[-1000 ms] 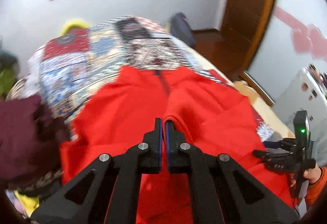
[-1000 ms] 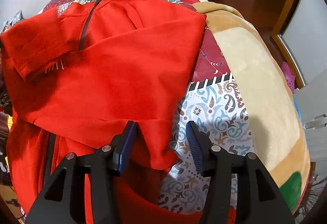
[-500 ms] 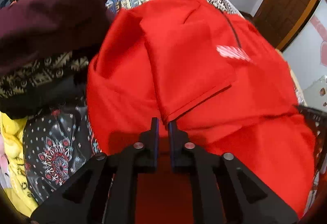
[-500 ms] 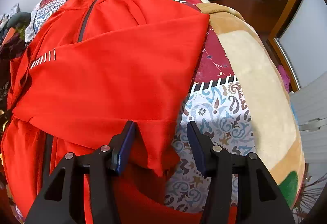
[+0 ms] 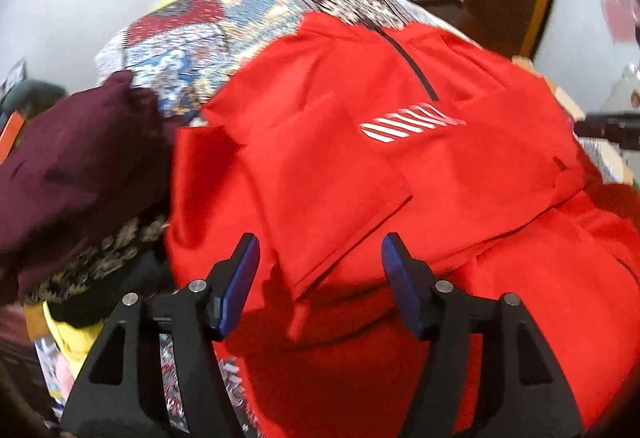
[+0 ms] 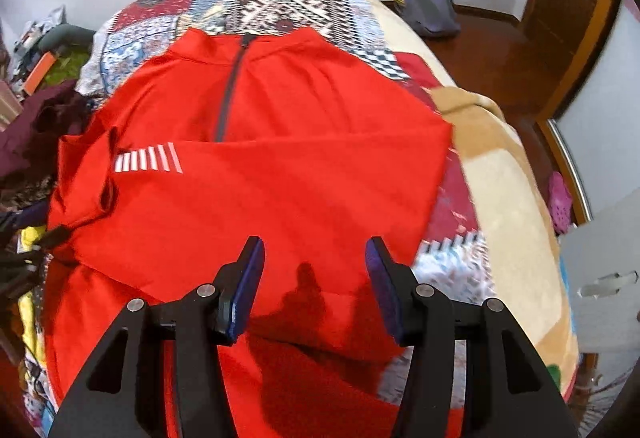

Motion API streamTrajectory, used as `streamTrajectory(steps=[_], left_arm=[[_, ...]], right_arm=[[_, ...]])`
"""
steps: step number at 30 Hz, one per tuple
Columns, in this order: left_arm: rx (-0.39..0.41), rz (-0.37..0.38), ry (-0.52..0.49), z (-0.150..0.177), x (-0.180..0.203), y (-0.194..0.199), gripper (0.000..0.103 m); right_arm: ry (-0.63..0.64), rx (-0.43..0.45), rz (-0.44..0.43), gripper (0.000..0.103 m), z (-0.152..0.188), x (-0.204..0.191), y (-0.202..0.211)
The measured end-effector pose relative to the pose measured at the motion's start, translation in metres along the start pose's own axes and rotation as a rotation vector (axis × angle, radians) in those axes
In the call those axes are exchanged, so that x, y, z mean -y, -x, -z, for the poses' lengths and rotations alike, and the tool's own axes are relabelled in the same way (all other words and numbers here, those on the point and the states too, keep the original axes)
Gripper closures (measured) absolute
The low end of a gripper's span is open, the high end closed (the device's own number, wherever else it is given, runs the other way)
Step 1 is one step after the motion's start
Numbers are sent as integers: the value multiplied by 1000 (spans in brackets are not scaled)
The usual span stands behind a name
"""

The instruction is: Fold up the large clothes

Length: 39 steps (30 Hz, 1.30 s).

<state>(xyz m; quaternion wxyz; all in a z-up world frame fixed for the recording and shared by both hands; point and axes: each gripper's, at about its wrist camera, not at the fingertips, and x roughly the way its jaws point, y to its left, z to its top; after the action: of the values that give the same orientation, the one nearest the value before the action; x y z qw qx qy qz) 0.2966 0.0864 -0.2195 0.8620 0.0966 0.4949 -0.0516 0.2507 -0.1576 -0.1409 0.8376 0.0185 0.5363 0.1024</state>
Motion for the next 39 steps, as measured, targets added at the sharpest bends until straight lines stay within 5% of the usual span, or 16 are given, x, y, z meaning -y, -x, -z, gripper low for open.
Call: streamTrajectory(steps=[9,12,14,29,39], left_arm=[[-52,28,-42,-10,17,-45,42],[-38,79,1,-12,9,-49,65],[-33,91,25,-13,7,-47,97],[180,202,460,8,-101,50,97],[63,174,691,77,-137,24,97]], right_arm=[[46,-121,-23,54,12,-24,-47],[57,-134,-21,54,22,-24,-57],[65,-124,-18,53,23,-24,-56],[63,-110,-22,53,24,-27,-54],[64,-109,-21,53,25,-26,-54]])
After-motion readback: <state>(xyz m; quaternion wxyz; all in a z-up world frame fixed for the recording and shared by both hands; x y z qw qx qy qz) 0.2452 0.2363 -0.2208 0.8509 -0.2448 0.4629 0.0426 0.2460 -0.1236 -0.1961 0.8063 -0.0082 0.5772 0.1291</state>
